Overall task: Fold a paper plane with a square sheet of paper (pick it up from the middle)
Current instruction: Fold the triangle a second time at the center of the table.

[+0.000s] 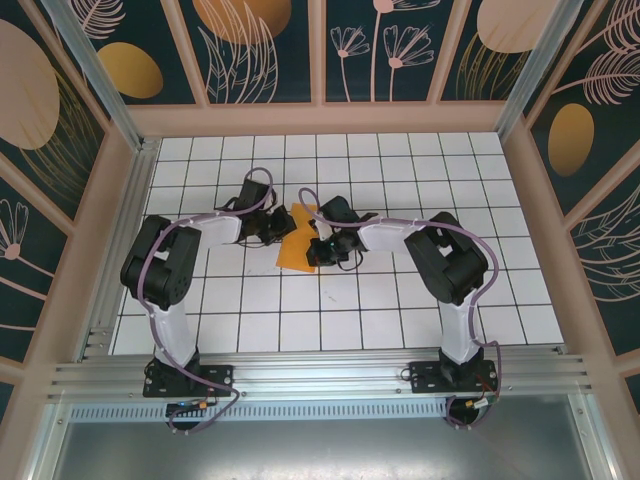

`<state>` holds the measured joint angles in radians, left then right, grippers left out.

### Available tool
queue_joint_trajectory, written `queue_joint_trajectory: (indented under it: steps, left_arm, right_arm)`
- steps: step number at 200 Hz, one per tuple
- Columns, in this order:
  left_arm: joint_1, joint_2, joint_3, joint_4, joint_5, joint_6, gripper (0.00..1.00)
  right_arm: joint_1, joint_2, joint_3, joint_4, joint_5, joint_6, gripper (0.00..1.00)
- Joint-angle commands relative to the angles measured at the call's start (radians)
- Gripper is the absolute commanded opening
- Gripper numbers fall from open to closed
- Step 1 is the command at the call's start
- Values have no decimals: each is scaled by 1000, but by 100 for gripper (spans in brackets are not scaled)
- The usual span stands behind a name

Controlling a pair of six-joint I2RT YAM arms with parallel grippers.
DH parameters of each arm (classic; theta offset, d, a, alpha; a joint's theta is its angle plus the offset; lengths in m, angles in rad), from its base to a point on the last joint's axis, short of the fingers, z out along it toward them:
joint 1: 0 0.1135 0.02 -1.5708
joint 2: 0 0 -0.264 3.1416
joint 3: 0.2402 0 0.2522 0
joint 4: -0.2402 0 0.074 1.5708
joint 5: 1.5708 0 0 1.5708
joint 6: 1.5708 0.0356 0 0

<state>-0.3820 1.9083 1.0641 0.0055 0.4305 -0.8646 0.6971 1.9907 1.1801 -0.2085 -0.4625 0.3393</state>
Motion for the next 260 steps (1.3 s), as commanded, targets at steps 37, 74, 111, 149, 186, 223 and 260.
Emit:
queue_joint_trajectory:
  steps: [37,74,111,149,186,223,260]
  left_arm:
    - [3,80,12,-81,-103,26,4]
    - [3,92,-8,-64,-104,14,3]
    - [3,93,-30,-45,-106,7,2]
    - [3,95,-46,-33,-105,-2,2]
    - [3,98,-52,-33,-111,-17,2]
    - [4,103,-56,-39,-128,-24,2]
    - [3,108,-56,-60,-158,-24,1]
  right_arm:
    - [-29,3,-41,-103,-12,-13,0]
    - [-44,-64,29,-39,-65,1,0]
    - [-17,-9,144,-60,-46,1,0]
    - [2,103,265,-118,-1,1,0]
    - [13,170,317,-157,5,-5,0]
    - [18,188,291,-183,10,-12,0]
    - [18,140,186,-219,-1,-46,0]
